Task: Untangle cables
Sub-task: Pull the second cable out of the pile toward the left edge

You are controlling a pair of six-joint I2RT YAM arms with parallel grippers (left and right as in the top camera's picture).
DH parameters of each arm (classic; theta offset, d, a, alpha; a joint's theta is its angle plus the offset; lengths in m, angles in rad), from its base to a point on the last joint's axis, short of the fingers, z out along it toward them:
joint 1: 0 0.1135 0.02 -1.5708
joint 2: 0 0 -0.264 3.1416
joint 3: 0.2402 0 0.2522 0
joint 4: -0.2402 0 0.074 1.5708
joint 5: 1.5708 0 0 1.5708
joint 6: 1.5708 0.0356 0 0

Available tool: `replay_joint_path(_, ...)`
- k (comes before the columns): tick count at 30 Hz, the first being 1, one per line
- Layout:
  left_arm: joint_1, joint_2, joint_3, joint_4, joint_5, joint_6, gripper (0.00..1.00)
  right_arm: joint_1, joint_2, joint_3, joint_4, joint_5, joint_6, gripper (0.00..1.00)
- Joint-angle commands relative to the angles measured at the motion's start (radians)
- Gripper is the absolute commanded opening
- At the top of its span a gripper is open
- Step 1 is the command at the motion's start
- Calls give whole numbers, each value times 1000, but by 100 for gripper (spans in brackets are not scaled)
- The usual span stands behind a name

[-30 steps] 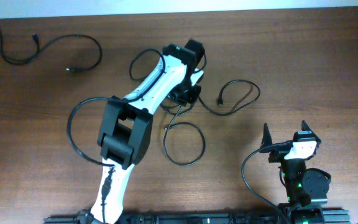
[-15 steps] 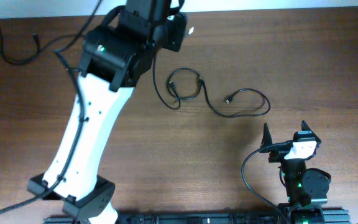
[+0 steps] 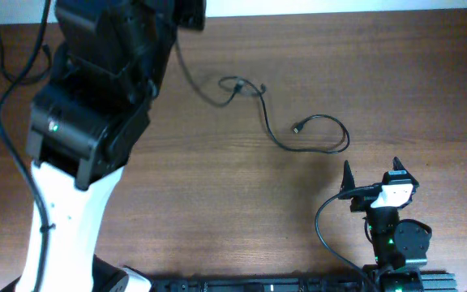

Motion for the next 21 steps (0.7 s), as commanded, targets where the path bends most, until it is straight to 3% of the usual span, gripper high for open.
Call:
replay_joint_path(1,7,49,-6,-213,-17,20,0,-4,-6,-7,-3,5,-3,98)
replay_joint_path(2,7,80,-6,-307,-16,40,0,-3,-6,-7,-3,6,-3,98)
replay_joint_path(5,7,129,-6,-396,-12,54,0,-4,-6,-7,-3,5,-3,98)
replay_joint_path(9,7,146,-6,-527,166,54,0,-4,-6,-7,-3,6,-3,98)
replay_joint_path(13,7,144,-6,-647,147,53,0,-4,-6,-7,-3,5,-3,99)
replay_joint_path(14,7,144,-6,-665,121,53,0,-3,-6,-7,-3,6,-3,98)
replay_joint_path(18,8,143,11,-674,-317,-39,0,-4,-6,-7,-3,6,-3,98)
replay_joint_path(21,20,143,69,-600,-436,-38,0,-4,-7,-7,-3,5,-3,98)
